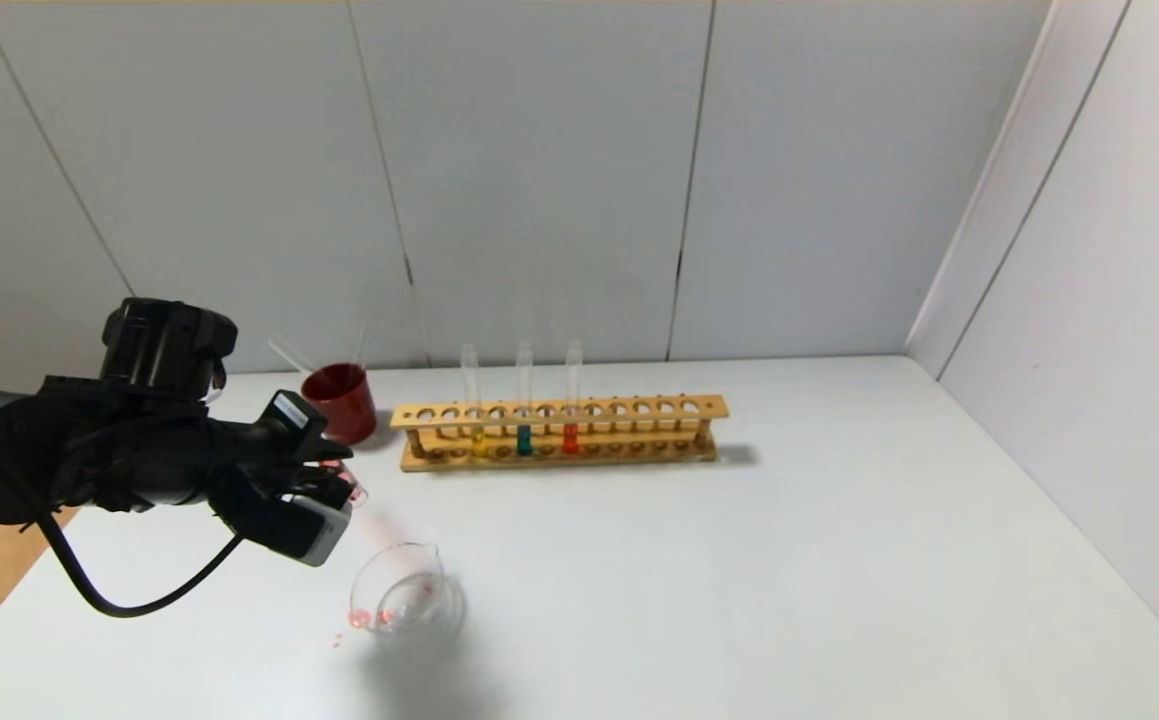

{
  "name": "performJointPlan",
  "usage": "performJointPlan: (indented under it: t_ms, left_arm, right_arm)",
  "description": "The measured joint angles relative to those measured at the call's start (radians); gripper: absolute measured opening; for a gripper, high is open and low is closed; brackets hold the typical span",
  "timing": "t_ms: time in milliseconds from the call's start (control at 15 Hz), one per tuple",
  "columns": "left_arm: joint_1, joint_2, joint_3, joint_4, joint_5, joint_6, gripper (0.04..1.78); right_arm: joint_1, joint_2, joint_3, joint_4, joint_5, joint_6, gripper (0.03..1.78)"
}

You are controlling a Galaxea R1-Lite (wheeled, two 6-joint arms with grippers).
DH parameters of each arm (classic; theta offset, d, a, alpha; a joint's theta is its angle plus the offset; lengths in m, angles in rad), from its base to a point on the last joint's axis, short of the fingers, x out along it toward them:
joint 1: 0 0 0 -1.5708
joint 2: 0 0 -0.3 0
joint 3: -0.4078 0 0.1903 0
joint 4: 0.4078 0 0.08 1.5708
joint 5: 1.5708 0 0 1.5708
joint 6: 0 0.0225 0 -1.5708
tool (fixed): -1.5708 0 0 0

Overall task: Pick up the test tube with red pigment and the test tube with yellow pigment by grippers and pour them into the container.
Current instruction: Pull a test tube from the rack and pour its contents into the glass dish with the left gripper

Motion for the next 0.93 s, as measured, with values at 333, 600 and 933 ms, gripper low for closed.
performJointPlan:
  t_ms: [333,600,933]
  left_arm:
    - [-0.008,0.009,0.001,0.000,0.013,0.017,0.30]
    - [-0.008,0.013,-0.002,0.000,0.013,0.016,0.30]
    - [-0.009,0.013,-0.004,0.000,0.024,0.018,0.30]
  right_arm:
    - [0.000,0.000,0.000,0.000,0.000,0.000,1.75]
    - [0.000,0.000,0.000,0.000,0.000,0.000,1.75]
    - [0.000,0.000,0.000,0.000,0.000,0.000,1.75]
